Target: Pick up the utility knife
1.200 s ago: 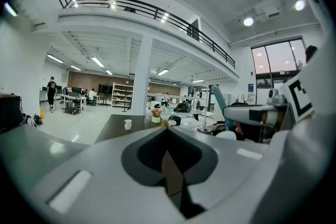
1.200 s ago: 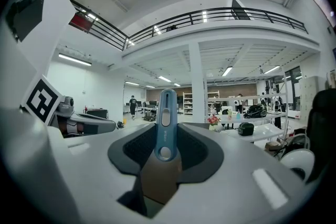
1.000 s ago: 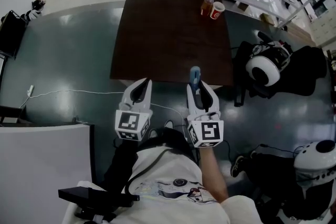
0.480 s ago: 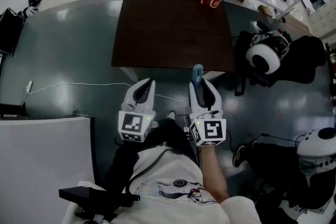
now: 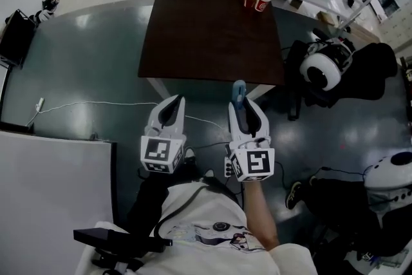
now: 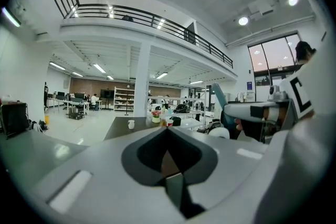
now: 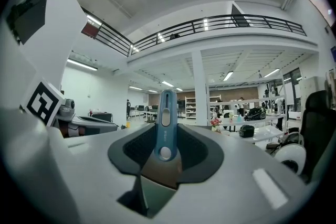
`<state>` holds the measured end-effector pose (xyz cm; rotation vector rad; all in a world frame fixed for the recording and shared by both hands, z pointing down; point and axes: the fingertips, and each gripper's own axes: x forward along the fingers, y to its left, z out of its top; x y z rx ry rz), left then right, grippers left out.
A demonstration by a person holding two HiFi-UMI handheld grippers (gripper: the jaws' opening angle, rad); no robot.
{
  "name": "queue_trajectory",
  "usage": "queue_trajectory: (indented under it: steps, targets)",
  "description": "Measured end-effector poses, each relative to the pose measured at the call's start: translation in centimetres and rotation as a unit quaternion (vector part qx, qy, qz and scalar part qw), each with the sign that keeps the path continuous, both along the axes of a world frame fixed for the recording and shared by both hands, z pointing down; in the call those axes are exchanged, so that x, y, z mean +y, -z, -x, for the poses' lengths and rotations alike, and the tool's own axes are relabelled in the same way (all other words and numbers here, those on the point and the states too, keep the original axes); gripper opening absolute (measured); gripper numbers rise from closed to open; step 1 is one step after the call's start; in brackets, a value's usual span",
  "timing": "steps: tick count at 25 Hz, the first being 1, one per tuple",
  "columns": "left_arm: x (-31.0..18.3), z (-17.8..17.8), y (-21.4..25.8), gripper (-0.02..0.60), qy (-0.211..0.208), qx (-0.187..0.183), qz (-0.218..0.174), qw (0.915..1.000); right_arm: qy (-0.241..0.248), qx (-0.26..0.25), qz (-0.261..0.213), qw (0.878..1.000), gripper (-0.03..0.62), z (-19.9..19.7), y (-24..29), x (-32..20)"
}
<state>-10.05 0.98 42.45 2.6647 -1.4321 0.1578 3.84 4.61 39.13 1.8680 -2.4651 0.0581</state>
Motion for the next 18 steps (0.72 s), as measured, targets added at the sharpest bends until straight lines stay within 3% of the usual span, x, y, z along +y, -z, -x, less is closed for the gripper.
queue_trajectory:
  steps: [10, 18]
  targets:
    - [6.5, -2.6, 0.2, -0.002, 0.019, 0.003, 0.003, 0.9998, 0.005, -0.014, 0.000, 1.000, 0.127, -2.8, 0.8, 6.8]
    - [8.0, -3.0, 1.7, -0.002, 0.020, 0.006, -0.019, 0.9996, 0.007, -0.019, -0.013, 1.000, 0.127, -3.0, 1.4, 8.2]
